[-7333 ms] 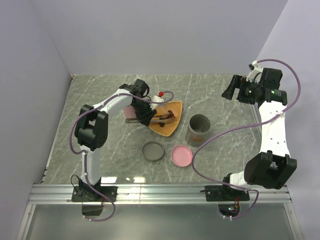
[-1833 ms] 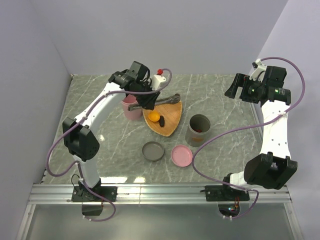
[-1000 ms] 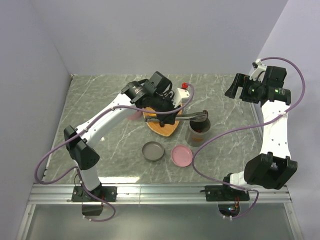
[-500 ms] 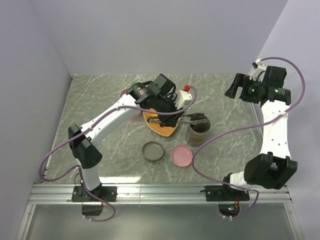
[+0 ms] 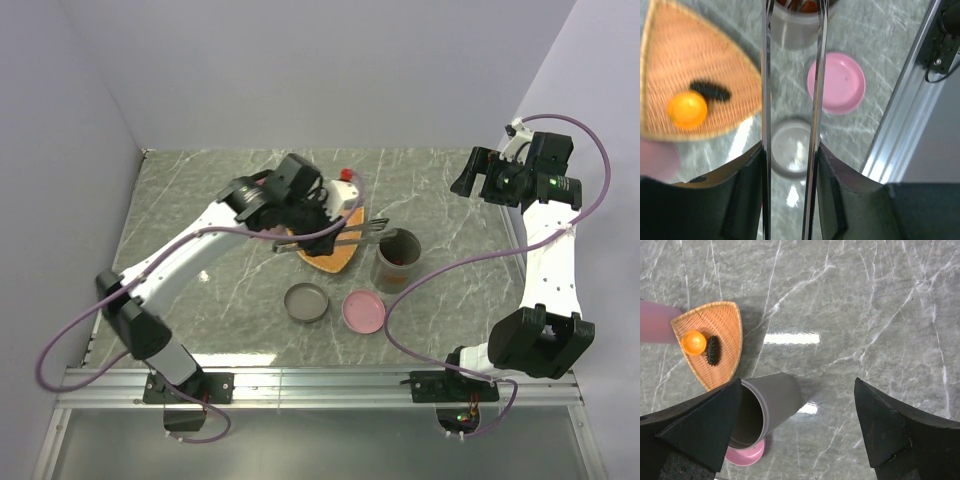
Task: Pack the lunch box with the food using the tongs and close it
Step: Place the fake food in the packing box, then pick up the fake food from the plate.
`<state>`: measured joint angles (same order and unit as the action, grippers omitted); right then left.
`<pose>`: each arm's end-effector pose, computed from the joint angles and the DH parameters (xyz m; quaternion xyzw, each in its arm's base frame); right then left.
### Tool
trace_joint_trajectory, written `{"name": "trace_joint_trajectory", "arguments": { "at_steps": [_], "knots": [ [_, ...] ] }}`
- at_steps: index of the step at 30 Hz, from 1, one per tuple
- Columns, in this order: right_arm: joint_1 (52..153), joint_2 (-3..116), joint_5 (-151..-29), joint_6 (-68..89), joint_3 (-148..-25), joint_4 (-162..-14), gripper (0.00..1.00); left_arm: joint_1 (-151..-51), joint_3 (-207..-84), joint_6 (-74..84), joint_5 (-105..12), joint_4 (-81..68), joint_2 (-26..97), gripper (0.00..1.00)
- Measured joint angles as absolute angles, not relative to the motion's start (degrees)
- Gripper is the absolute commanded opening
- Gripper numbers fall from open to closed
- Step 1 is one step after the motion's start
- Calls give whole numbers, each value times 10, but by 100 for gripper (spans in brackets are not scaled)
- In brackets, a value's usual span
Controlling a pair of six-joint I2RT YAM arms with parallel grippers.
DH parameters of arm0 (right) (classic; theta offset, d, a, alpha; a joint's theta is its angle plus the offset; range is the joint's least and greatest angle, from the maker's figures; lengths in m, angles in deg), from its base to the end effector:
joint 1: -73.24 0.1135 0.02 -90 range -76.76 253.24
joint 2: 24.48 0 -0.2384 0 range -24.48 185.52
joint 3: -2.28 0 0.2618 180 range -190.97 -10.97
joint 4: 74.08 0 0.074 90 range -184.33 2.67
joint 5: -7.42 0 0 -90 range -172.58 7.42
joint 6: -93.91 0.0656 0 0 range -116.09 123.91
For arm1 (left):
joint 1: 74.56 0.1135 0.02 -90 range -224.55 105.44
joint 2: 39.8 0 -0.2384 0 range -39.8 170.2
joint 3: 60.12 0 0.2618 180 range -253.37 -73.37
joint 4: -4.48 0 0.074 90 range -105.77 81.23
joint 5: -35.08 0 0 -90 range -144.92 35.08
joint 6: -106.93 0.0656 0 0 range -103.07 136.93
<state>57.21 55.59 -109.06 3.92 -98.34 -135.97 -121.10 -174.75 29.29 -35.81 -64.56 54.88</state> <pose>0.3192 -0.0613 0.3526 0.0303 0.8915 0.1508 0.4262 0.2421 -0.2867 0.3377 0.5048 0.7760 -0.2499 0.2837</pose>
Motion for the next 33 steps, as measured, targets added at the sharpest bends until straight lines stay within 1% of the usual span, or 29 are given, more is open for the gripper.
{"name": "trace_joint_trajectory", "arguments": {
  "at_steps": [5, 7, 11, 14, 17, 18, 24, 33],
  "knots": [
    [572, 556, -1089, 39, -983, -1360, 100, -1171, -1620, 241, -358, -607, 444, 51],
    [572, 556, -1089, 39, -983, -1360, 100, -1160, -1565, 199, -371, -589, 415, 49],
    [572, 556, -1089, 39, -983, -1360, 100, -1159, -1472, 104, -412, -554, 397, 49],
    [572, 556, -1086, 39, -983, -1360, 100, -1160, -1424, 37, -452, -537, 398, 48],
    [572, 556, -1085, 39, -983, -1360, 100, -1160, -1414, -23, -493, -530, 402, 49],
    [572, 556, -1085, 39, -983, -1360, 100, -1160, -1414, -39, -504, -523, 403, 52],
    [572, 556, -1085, 39, -983, -1360, 100, -1160, -1421, -103, -532, -502, 435, 51],
    [572, 556, -1083, 39, -983, -1360, 100, -1177, -1428, -135, -545, -495, 483, 50]
  ]
}}
